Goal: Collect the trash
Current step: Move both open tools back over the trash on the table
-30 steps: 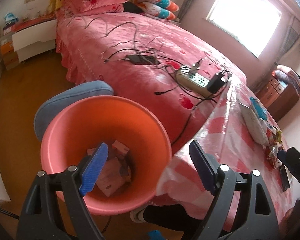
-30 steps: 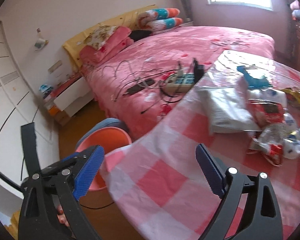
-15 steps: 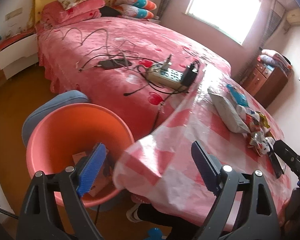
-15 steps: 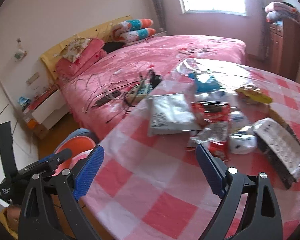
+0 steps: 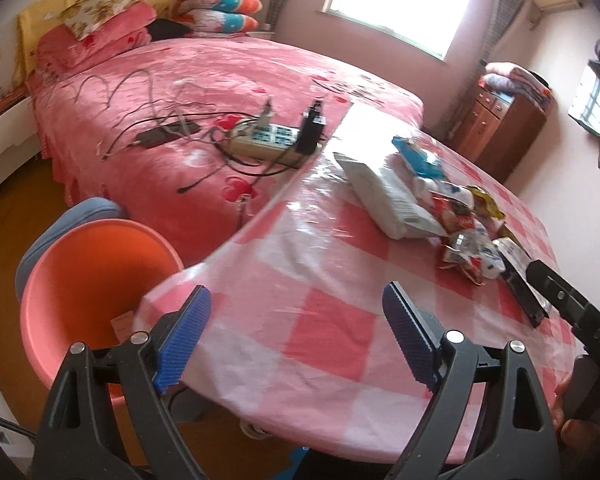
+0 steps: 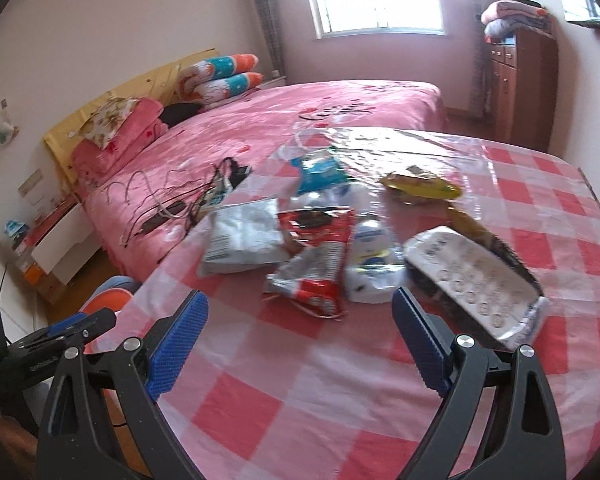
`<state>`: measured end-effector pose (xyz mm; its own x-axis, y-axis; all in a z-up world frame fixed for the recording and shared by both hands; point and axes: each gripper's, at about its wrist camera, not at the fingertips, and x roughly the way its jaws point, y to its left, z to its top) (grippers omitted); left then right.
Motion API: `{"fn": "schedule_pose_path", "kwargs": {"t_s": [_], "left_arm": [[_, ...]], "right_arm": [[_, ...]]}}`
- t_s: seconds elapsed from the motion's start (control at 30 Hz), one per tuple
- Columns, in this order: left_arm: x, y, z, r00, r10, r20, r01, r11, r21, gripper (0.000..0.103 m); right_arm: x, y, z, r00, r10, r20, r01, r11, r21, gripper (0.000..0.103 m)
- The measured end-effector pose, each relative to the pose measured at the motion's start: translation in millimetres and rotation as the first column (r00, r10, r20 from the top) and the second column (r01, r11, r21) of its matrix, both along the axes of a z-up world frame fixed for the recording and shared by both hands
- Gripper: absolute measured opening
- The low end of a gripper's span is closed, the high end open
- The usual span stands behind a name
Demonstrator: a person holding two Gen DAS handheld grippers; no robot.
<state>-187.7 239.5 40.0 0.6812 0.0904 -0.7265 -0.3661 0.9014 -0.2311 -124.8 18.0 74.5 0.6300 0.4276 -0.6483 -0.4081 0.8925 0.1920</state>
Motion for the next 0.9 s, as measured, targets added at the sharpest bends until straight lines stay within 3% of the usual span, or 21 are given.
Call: {"fn": "schedule_pose_path", "kwargs": {"t_s": [0.47,0.9], "left_arm": [[27.3,-59.1,9.0,0.99,-0.137,-0.013,0.138,0.99,0.035,0.088],[60.4,-89.3,15.1,0.983,-0.18,-0.017,0.181,0.982,0.057,0.088]], "right_arm": [[3.6,-48.2,-7.8,0.995,-0.099,0.016,0.1,0.995,-0.019,0.092],[22.5,-94.2,-23.3,0.99,-0.131,-0.044,0.131,0.991,-0.001,0.094]]}}
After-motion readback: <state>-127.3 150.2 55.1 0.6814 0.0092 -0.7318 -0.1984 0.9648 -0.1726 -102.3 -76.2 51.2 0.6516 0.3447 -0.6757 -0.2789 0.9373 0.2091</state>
